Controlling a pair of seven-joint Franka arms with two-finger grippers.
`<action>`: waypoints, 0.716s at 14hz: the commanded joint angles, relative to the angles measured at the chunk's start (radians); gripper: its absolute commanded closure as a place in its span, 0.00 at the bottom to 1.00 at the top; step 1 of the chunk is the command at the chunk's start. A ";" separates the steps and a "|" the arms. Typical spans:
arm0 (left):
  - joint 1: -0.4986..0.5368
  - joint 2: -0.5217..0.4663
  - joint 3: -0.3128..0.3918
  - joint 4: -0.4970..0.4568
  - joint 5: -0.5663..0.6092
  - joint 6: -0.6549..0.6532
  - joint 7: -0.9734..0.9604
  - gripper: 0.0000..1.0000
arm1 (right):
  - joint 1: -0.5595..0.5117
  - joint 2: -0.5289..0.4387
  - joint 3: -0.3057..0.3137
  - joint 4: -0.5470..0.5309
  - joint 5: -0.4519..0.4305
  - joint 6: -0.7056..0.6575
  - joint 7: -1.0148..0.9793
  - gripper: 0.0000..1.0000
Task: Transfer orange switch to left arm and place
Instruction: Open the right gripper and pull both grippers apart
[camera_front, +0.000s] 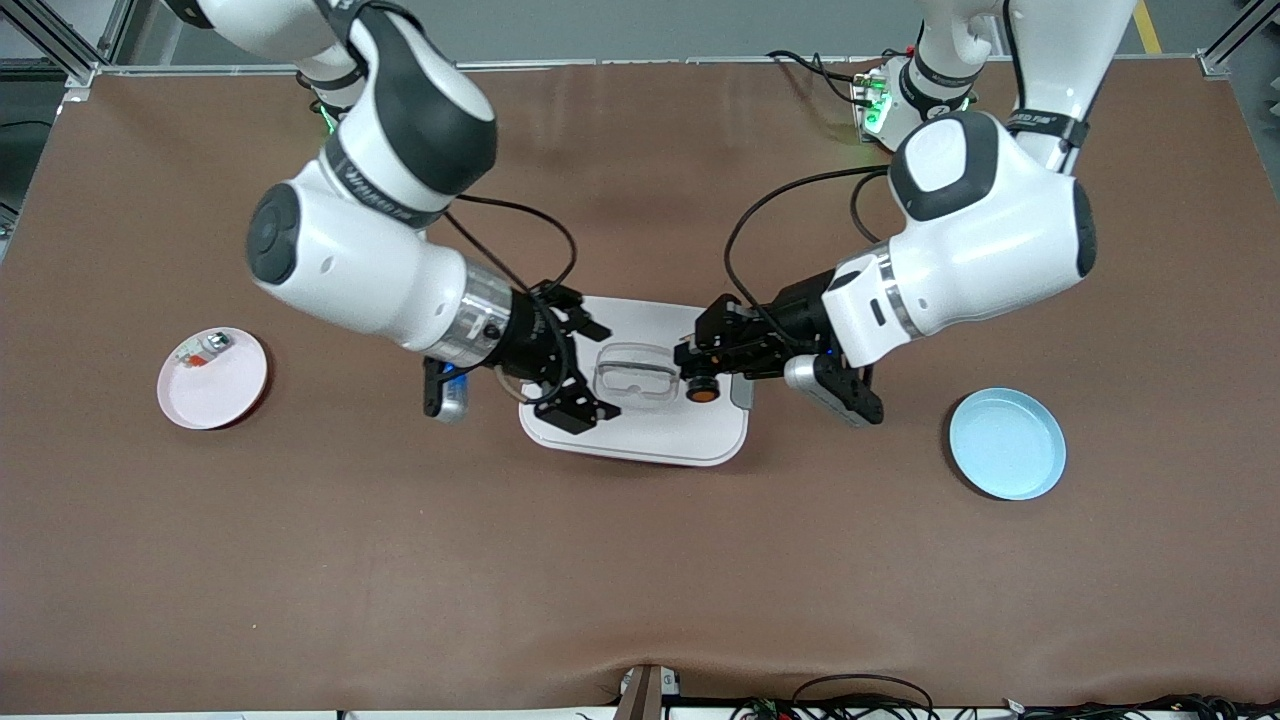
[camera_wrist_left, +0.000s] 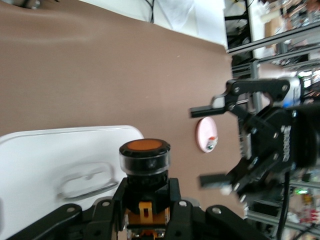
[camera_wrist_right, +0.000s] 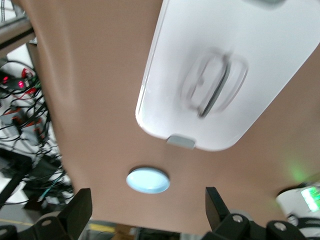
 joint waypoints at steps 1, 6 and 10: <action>0.035 -0.051 0.006 -0.014 0.092 -0.096 -0.013 1.00 | -0.074 -0.002 0.010 0.021 0.004 -0.119 -0.113 0.00; 0.135 -0.109 0.006 -0.008 0.277 -0.305 -0.037 1.00 | -0.179 -0.017 0.010 0.019 -0.089 -0.318 -0.394 0.00; 0.205 -0.200 0.006 -0.008 0.487 -0.452 -0.031 1.00 | -0.257 -0.039 0.010 0.019 -0.152 -0.416 -0.645 0.00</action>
